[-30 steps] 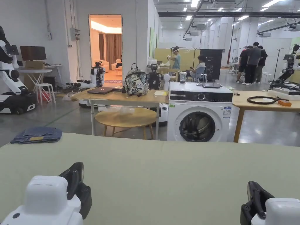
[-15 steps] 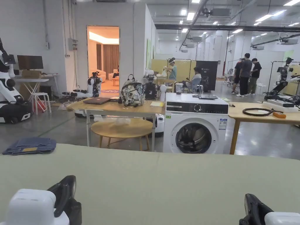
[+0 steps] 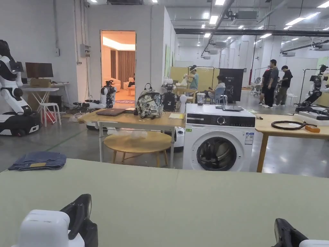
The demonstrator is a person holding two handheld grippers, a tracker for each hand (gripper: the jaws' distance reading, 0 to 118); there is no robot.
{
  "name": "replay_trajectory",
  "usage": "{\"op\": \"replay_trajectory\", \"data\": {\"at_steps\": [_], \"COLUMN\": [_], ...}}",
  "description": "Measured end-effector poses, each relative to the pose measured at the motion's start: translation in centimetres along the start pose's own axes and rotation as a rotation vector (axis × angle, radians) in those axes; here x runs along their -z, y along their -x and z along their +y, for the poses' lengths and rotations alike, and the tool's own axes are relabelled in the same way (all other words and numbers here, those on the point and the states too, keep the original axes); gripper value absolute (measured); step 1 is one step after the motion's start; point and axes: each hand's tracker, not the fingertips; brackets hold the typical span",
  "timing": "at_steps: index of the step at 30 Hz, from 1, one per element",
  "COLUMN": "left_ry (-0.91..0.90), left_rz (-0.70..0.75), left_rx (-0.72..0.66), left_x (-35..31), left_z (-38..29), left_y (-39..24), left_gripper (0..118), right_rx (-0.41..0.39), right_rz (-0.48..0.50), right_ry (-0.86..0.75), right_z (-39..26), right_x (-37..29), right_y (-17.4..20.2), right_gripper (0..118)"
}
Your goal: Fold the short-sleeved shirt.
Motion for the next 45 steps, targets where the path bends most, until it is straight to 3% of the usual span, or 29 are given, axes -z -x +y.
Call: {"op": "replay_trajectory", "data": {"at_steps": [9,17,24,25,26,28,29,35,40,42,43,45], "left_ry": [0.022,0.055,0.214,0.23,0.253,0.271,0.319,0.611,0.955,1.097,1.173,1.004], "left_rz": [0.022,0.186,0.189,0.185,0.167,0.166,0.163,0.11,0.069,0.107,0.139,0.145], "left_rx": [0.013,0.07,0.212,0.178,0.154,0.139,0.125,0.045,-0.036,-0.008,0.001,-0.137], "left_x": [-0.5,-4.4,-6.7,-6.7,-6.7,-6.7,-6.4,-1.5,4.2,5.8,6.3,5.3], "left_z": [-0.4,0.0,-0.3,-0.5,-0.6,-0.8,-1.1,-7.7,-19.2,-24.2,-26.1,-24.9], "left_y": [0.8,6.2,11.2,12.3,13.2,15.2,16.3,23.5,27.6,28.6,29.0,29.1], "left_gripper": [0,0,1,12,30,93,96,96,93,98,91,73], "right_rx": [-0.028,0.035,0.057,0.046,0.038,0.031,0.036,0.069,0.016,0.011,0.008,-0.011], "right_rz": [0.018,0.198,0.33,0.342,0.348,0.354,0.364,0.369,0.335,0.329,0.324,0.326], "right_ry": [0.006,0.007,0.062,0.068,0.068,0.082,0.094,0.169,0.23,0.248,0.26,0.299], "right_z": [0.0,-0.5,-1.5,-1.7,-2.0,-2.4,-2.6,-4.0,-5.6,-6.1,-6.4,-7.0], "right_x": [0.3,1.9,2.6,2.6,2.5,2.5,2.6,3.2,3.4,3.5,3.5,3.7], "right_y": [1.6,7.3,10.5,10.7,10.8,10.8,10.8,10.0,9.1,8.6,8.4,8.1], "right_gripper": [0,0,0,0,0,0,0,0,0,0,0,0]}}
